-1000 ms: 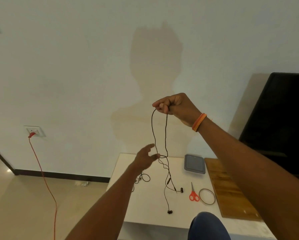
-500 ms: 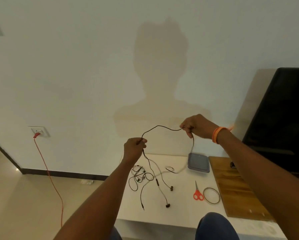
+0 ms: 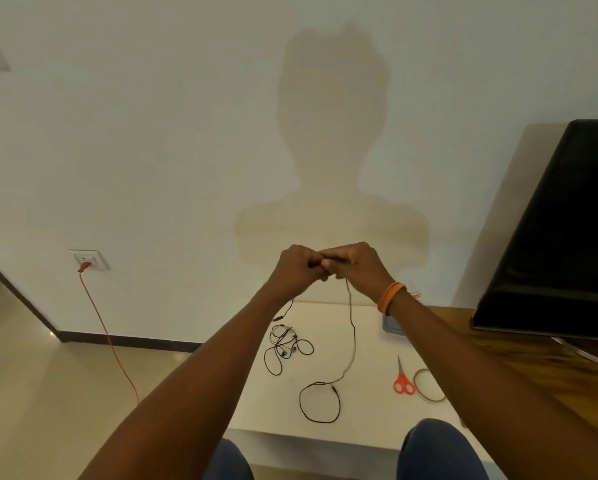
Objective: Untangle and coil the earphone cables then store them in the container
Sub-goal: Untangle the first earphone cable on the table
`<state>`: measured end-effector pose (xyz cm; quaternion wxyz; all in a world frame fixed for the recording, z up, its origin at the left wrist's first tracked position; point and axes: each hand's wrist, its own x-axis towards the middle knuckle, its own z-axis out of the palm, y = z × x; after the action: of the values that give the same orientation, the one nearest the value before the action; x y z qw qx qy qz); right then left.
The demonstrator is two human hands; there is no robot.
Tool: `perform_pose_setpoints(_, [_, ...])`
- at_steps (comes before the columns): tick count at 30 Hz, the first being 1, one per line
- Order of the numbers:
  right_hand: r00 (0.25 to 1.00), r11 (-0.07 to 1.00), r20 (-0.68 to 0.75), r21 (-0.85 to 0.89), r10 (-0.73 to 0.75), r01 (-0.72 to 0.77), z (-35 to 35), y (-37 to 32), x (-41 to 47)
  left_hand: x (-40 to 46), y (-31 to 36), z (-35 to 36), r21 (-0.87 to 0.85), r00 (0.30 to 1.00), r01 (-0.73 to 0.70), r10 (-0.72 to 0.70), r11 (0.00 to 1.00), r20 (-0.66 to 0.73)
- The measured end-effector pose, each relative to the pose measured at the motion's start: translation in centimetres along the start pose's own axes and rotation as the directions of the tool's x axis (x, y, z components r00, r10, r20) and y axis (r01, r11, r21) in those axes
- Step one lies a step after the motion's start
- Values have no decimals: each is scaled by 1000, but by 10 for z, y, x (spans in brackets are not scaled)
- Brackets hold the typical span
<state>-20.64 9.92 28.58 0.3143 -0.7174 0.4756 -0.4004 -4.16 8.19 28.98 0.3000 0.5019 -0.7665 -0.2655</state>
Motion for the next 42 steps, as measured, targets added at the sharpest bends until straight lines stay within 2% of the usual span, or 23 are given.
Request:
perform_pose_setpoints(2, [997,996,68,79,40,-46,-8,-1,0,-2,4,-3,29,999,7,-8,1000,42])
perform_pose_setpoints(3, [994,997,93,56,54,-59,-10,-2,1,-4,7,-2,24,999,12,-13,1000,44])
perform_pose_setpoints(6, [994,983,70,-165,88,-75,-16,-5,9,-6,10,-4,-43,997,71,-69,997,30])
perform_pose_setpoints(8, [991,975,100,-211,92,-69,-22,-4,11,-5,9,-11,-48,995,66,-62,997,77])
perform_pose_setpoints(10, [987,979,138,-197,85,-56,-26,0,10,-4,7,-20,-48,991,32,-25,998,134])
perform_pose_setpoints(13, [986,995,148,-75,80,-69,-31,4,4,-3,6,-29,-103,986,-11,28,995,165])
perform_pose_setpoints(16, [993,998,107,-47,54,-49,-32,6,4,-3,7,-30,-169,982,-13,44,986,183])
perform_pose_setpoints(19, [996,997,78,-68,40,-35,-31,5,8,-2,8,-26,-187,996,-15,30,982,82])
perform_pose_setpoints(23, [997,995,29,-58,78,-76,-42,5,5,2,5,-30,-34,992,-52,47,998,-116])
perform_pose_setpoints(28, [977,969,18,126,214,-214,-66,22,-9,7,-14,-42,66,958,-53,69,996,-279])
perform_pose_setpoints(31, [964,949,41,171,262,-265,-75,31,-18,5,-30,-38,125,950,-17,55,992,-308])
perform_pose_setpoints(34, [940,919,55,199,337,-341,-80,43,-26,-5,-49,-27,95,948,45,-13,994,-318])
perform_pose_setpoints(42, [929,911,17,190,370,-366,-71,43,-22,-22,-78,10,78,960,210,-191,975,-203])
